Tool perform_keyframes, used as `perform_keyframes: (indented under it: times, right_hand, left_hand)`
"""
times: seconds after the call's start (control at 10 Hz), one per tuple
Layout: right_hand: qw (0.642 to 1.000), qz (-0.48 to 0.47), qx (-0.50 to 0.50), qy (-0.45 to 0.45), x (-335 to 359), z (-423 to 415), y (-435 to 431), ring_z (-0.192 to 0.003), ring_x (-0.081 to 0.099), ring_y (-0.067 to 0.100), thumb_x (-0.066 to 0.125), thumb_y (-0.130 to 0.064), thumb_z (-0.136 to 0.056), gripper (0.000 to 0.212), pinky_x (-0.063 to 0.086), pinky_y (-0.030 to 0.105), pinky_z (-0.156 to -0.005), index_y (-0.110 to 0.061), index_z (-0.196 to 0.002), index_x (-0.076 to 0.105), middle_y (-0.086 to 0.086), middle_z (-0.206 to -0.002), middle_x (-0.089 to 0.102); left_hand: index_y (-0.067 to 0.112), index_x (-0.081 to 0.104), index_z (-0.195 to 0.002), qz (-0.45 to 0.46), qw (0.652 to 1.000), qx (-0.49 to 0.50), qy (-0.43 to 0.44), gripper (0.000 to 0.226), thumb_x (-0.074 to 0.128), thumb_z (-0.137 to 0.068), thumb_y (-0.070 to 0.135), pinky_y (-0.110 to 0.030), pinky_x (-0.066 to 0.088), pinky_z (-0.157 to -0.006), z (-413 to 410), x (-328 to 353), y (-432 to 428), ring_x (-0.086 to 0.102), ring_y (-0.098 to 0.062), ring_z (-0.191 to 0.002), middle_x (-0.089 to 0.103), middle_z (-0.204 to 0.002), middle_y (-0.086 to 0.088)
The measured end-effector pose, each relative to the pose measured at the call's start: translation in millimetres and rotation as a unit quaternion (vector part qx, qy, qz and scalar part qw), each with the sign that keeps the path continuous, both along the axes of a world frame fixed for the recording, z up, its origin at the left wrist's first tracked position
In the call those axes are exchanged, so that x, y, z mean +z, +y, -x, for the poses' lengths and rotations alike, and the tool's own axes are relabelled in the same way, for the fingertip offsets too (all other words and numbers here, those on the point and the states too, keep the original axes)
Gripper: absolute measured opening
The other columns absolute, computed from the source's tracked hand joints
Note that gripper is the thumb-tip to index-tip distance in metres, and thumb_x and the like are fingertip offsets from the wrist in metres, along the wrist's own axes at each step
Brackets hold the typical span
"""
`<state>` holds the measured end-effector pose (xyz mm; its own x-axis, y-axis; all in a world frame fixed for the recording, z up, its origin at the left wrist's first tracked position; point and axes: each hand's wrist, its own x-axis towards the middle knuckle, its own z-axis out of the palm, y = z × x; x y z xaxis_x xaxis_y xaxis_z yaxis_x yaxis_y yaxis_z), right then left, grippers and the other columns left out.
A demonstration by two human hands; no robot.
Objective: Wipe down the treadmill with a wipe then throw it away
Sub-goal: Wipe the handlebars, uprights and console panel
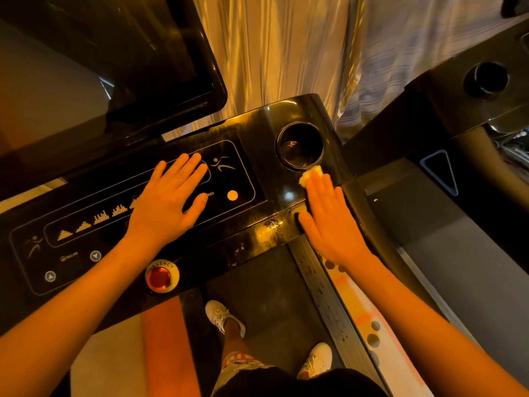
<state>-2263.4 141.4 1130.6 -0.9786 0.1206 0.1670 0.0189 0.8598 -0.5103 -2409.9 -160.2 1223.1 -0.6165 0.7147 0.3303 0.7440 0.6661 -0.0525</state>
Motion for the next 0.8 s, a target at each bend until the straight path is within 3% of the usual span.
perform_keyframes:
  times: [0.1,0.3,0.4,0.5,0.6,0.7,0.8]
  right_hand:
    - [0.995,0.066,-0.078,-0.013,3.6,14.7,12.6,-0.155,0.017,0.032,0.032,-0.041,-0.11,0.062,0.017,0.057,-0.126,-0.016,-0.163,0.013,0.008,-0.169,0.016]
    - [1.0,0.023,0.007,0.004,-0.2,-1.6,5.8,-0.154,0.018,0.033,0.031,-0.047,-0.11,0.063,0.021,0.055,-0.125,-0.02,-0.164,0.013,0.005,-0.171,0.012]
    - [0.997,0.046,-0.059,0.005,2.7,18.1,25.8,-0.147,0.03,0.035,0.022,-0.054,-0.108,0.064,0.029,0.061,-0.119,-0.018,-0.161,0.019,0.009,-0.164,0.025]
    - [0.993,0.088,-0.081,0.009,9.2,25.6,15.8,-0.157,0.011,0.034,0.027,-0.058,-0.108,0.074,0.015,0.06,-0.126,-0.017,-0.165,0.003,0.01,-0.171,0.009]
    - [0.998,0.059,-0.022,0.016,6.9,10.5,-0.3,-0.156,0.014,0.034,0.032,-0.057,-0.107,0.077,0.022,0.059,-0.124,-0.017,-0.165,0.002,0.009,-0.171,0.008]
    - [0.999,0.041,-0.014,-0.001,3.1,11.8,14.9,-0.159,0.0,0.027,0.022,-0.06,-0.106,0.075,0.003,0.052,-0.128,-0.019,-0.165,0.002,0.005,-0.173,0.0]
    - [0.993,0.099,-0.064,0.008,17.0,42.6,34.3,-0.151,0.026,0.034,0.013,-0.061,-0.105,0.074,0.018,0.063,-0.124,-0.015,-0.163,0.012,0.011,-0.165,0.023]
  left_hand:
    - [0.011,0.045,-0.153,-0.001,1.0,0.001,0.001,0.057,0.043,-0.103,0.039,-0.049,0.018,-0.125,0.6,0.9,-0.3,0.028,-0.026,-0.153,0.036,-0.162,-0.009]
    - [0.011,0.045,-0.152,-0.007,1.0,0.0,-0.002,0.057,0.043,-0.103,0.039,-0.049,0.019,-0.125,-0.4,0.5,0.4,0.029,-0.025,-0.152,0.036,-0.162,-0.009]
    - [0.011,0.045,-0.152,-0.005,1.0,0.002,-0.001,0.057,0.043,-0.103,0.039,-0.049,0.019,-0.125,-1.4,1.0,0.3,0.029,-0.025,-0.152,0.037,-0.162,-0.009]
    - [0.011,0.045,-0.153,-0.002,1.0,0.0,-0.004,0.057,0.042,-0.103,0.039,-0.051,0.02,-0.125,-1.1,1.0,1.7,0.029,-0.026,-0.152,0.036,-0.162,-0.009]
    - [0.01,0.045,-0.153,0.001,1.0,0.001,-0.002,0.057,0.042,-0.104,0.039,-0.051,0.02,-0.125,-0.6,2.3,0.7,0.029,-0.026,-0.153,0.036,-0.162,-0.009]
    - [0.011,0.044,-0.153,0.003,1.0,0.004,-0.001,0.057,0.042,-0.104,0.039,-0.05,0.019,-0.125,-0.1,3.1,-0.3,0.028,-0.025,-0.153,0.035,-0.162,-0.009]
    - [0.011,0.044,-0.153,0.003,1.0,0.003,-0.006,0.057,0.042,-0.104,0.039,-0.051,0.02,-0.125,-0.3,2.5,0.9,0.027,-0.024,-0.153,0.035,-0.163,-0.008]
